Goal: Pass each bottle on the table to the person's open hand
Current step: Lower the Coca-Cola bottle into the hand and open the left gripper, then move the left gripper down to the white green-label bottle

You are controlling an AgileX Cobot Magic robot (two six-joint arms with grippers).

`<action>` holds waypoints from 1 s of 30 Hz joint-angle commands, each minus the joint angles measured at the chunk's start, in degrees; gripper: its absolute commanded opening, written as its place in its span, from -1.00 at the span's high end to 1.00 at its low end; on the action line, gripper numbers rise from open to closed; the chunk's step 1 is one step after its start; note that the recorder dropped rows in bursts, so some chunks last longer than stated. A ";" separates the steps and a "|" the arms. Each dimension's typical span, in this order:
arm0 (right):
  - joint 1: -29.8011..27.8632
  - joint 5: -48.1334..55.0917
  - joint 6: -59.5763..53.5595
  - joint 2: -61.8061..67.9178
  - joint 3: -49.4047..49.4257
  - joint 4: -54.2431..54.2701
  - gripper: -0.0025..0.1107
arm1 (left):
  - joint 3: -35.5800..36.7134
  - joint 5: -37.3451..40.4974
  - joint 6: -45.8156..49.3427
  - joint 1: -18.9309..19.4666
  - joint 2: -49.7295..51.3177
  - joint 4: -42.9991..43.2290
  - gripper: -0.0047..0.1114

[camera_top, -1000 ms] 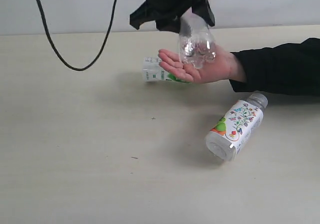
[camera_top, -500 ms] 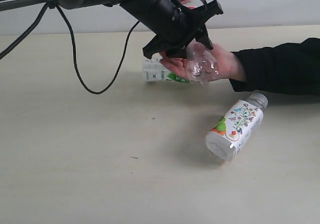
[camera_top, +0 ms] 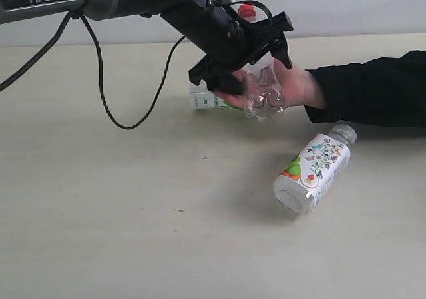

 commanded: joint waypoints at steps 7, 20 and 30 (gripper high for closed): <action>-0.17 -0.26 -0.22 -0.34 0.31 0.23 0.96 | -0.31 6.00 9.42 1.15 -4.35 1.00 -0.55; -0.17 -0.26 -0.22 -0.34 0.31 0.23 0.96 | -0.31 17.17 30.08 1.50 -13.63 9.03 -0.55; -0.17 -0.26 -0.22 -0.34 0.31 0.23 0.96 | -0.06 25.48 36.50 1.50 -15.66 17.49 0.44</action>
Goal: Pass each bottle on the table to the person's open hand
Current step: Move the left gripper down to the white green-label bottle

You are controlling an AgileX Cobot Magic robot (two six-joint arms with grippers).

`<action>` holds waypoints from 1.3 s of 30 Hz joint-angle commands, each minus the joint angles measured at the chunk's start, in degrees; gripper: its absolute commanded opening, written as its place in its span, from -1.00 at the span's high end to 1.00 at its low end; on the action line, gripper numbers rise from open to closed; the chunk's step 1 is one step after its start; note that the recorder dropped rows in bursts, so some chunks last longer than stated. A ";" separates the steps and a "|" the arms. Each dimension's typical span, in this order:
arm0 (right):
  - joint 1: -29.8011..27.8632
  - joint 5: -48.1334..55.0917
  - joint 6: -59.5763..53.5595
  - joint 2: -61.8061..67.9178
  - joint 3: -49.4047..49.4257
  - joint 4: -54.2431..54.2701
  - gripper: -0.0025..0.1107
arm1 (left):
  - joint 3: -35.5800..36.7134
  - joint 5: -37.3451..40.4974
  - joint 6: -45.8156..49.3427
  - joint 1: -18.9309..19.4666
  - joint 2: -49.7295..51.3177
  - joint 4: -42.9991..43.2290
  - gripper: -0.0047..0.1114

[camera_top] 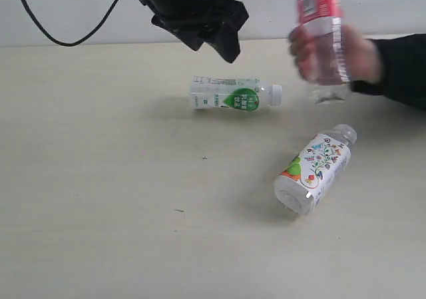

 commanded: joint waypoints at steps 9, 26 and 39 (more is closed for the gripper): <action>-0.17 -0.26 -0.22 -0.34 0.31 0.23 0.96 | 0.55 1.92 9.33 0.69 -0.59 -0.84 0.87; -0.17 -0.26 -0.22 -0.34 0.31 0.23 0.96 | 9.80 -6.04 18.19 5.75 -2.53 -6.11 0.87; -0.17 -0.26 -0.22 -0.34 0.31 0.23 0.96 | 9.80 -6.40 18.19 6.29 -2.53 -6.72 0.87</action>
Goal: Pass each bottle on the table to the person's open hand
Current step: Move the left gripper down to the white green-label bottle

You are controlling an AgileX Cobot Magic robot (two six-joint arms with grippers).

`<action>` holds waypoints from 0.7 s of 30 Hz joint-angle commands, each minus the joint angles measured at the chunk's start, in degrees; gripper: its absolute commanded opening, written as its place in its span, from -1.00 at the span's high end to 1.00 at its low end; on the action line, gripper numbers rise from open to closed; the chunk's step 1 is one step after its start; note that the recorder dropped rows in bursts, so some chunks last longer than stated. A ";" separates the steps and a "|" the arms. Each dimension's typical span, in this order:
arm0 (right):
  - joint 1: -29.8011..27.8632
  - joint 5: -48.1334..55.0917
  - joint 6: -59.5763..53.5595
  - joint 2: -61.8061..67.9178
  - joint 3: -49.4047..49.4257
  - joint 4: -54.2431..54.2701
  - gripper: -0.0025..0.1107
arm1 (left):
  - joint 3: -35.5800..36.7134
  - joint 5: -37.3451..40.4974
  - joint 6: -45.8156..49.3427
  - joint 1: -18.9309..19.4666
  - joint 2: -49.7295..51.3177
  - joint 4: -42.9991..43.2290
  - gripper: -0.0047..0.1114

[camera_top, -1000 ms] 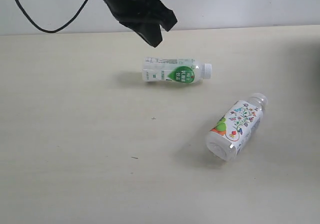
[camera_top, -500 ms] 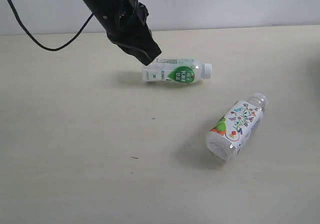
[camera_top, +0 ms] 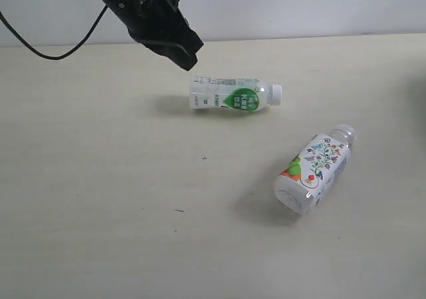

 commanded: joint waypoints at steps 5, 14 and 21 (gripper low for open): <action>-0.17 -0.26 -0.22 -0.34 0.31 0.23 0.96 | 0.17 -3.43 0.20 0.06 -0.49 -0.96 0.87; -0.17 -0.26 -0.22 -0.34 0.31 0.23 0.96 | 0.17 -3.70 0.20 0.06 -0.49 -0.96 0.87; -0.17 -0.26 -0.22 -0.34 0.31 0.23 0.96 | 0.17 -3.81 0.20 0.06 -0.49 0.59 0.87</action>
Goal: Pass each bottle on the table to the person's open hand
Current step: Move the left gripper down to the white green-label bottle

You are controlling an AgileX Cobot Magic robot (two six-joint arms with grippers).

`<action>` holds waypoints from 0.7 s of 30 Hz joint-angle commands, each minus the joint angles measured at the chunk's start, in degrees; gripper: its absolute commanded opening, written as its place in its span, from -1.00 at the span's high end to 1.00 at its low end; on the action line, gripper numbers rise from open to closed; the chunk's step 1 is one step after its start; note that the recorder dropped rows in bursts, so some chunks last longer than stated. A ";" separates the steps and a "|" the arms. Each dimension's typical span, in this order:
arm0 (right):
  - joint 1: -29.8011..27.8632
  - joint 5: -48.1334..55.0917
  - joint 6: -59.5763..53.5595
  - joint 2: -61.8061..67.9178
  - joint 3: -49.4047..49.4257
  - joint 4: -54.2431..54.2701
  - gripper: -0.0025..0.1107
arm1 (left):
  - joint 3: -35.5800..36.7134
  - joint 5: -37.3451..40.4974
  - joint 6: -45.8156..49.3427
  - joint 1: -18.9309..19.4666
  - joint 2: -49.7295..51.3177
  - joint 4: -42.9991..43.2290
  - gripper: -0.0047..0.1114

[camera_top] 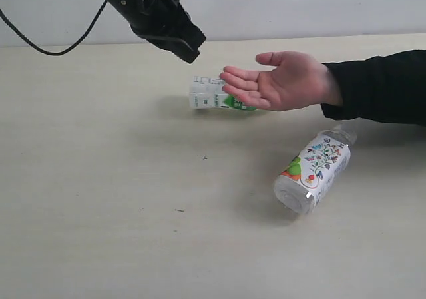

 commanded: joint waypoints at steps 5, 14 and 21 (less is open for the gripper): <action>-0.17 -0.26 -0.22 -0.34 0.31 0.23 0.96 | 0.17 -7.06 2.45 0.06 -0.49 4.04 0.87; -0.17 -0.26 -0.22 -0.34 0.31 0.23 0.96 | -0.01 -24.64 12.22 0.06 -0.03 15.00 0.87; -0.17 -0.26 -0.22 -0.34 0.31 0.23 0.96 | -10.39 -13.83 17.42 0.10 6.70 15.24 0.87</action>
